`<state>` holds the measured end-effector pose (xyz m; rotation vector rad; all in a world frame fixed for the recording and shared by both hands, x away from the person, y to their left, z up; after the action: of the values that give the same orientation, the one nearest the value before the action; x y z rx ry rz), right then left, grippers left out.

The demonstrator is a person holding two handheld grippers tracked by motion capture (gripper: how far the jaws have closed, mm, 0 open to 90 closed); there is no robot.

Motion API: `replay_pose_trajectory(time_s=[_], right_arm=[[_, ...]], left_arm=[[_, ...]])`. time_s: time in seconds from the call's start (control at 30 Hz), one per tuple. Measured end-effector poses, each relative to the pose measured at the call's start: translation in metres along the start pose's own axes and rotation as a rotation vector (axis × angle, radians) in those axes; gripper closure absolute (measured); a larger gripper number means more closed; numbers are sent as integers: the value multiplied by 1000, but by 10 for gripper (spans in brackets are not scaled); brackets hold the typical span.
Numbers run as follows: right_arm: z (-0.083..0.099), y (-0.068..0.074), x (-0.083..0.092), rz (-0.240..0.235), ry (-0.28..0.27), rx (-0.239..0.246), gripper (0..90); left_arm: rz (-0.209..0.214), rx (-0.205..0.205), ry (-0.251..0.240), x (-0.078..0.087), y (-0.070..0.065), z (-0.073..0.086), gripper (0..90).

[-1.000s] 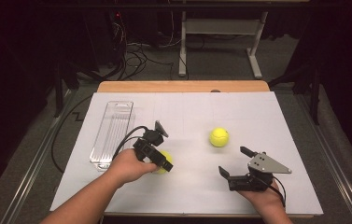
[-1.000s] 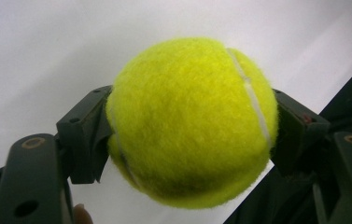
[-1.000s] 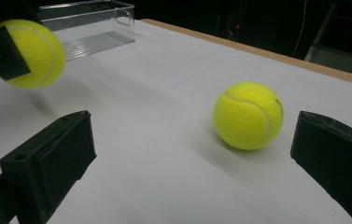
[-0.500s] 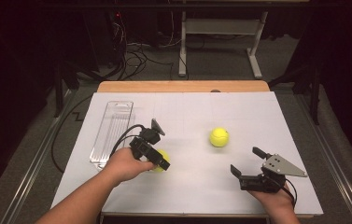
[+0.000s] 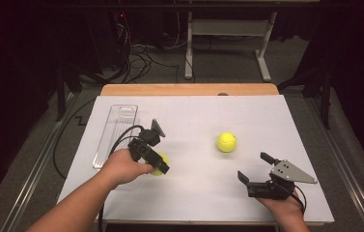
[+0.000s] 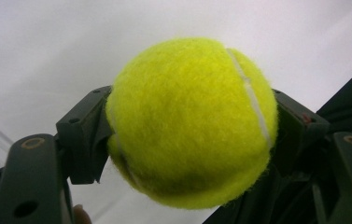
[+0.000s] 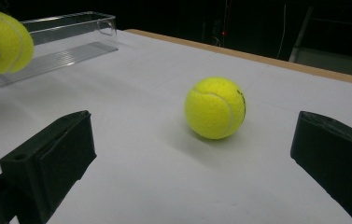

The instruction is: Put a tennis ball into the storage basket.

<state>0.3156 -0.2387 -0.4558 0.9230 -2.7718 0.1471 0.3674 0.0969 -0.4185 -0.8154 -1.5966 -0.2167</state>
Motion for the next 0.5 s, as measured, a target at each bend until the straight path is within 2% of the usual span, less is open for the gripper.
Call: replay_pose_trajectory(time_s=[0.5], right_arm=[[0,0,1,-4,-7,0,2]], left_arm=[[-58,28,24,14,16,4,263]])
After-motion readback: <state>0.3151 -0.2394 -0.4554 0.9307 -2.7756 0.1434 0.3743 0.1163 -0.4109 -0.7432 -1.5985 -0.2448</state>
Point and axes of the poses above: each handheld gripper's, and its own axes: x roughly backward along the jaws, z roughly out of its underside, y roughly to its left, the point moved 5 cm from there along -x, roughly forward along the jaws, and after that the axes turned 4 degrees about -y, right-handed, at the moved point
